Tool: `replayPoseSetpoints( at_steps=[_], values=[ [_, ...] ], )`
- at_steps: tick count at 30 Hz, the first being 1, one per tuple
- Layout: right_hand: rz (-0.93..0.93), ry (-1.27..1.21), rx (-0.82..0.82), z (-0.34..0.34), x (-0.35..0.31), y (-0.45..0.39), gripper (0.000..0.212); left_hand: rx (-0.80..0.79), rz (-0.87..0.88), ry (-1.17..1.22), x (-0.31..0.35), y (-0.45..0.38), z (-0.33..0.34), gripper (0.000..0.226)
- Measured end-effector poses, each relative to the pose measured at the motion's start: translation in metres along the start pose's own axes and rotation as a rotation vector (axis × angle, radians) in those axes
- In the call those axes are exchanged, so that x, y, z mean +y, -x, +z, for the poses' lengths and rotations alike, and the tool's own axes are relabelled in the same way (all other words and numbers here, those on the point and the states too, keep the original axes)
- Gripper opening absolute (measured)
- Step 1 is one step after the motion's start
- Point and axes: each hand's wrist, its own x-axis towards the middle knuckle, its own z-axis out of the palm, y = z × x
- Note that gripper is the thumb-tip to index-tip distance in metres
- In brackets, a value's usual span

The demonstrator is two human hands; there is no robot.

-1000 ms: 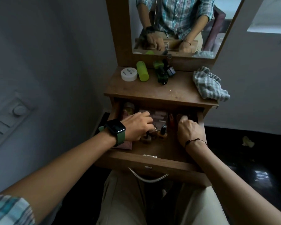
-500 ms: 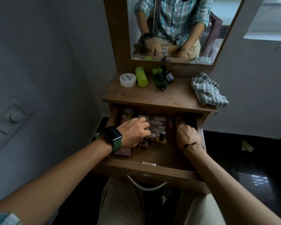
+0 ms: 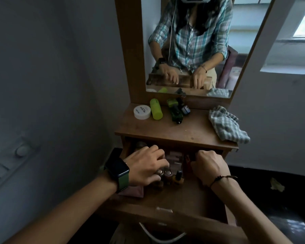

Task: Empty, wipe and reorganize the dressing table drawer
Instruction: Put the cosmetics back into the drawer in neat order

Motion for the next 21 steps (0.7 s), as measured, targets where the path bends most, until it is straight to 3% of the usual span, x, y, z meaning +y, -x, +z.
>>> replayPoseSetpoints(
  at_steps=[5,9,14,17,21],
  values=[
    [-0.151,-0.162,0.266,-0.032,-0.018,-0.044,0.021,0.278,-0.13,0.271,-0.019,-0.028,-0.022,0.028],
    [-0.055,-0.283,0.22,-0.033,-0.032,-0.091,0.037,0.36,-0.28,0.339,-0.04,-0.084,-0.03,0.037],
    [0.019,-0.306,0.23,-0.02,-0.042,-0.116,0.057,0.231,-0.335,0.125,-0.073,-0.137,-0.024,0.049],
    [0.031,-0.311,0.28,-0.012,-0.044,-0.12,0.058,0.159,-0.276,-0.018,-0.083,-0.148,-0.025,0.042],
    [-0.01,-0.353,0.343,-0.006,-0.041,-0.117,0.056,0.193,-0.205,-0.091,-0.093,-0.148,-0.021,0.041]
  ],
)
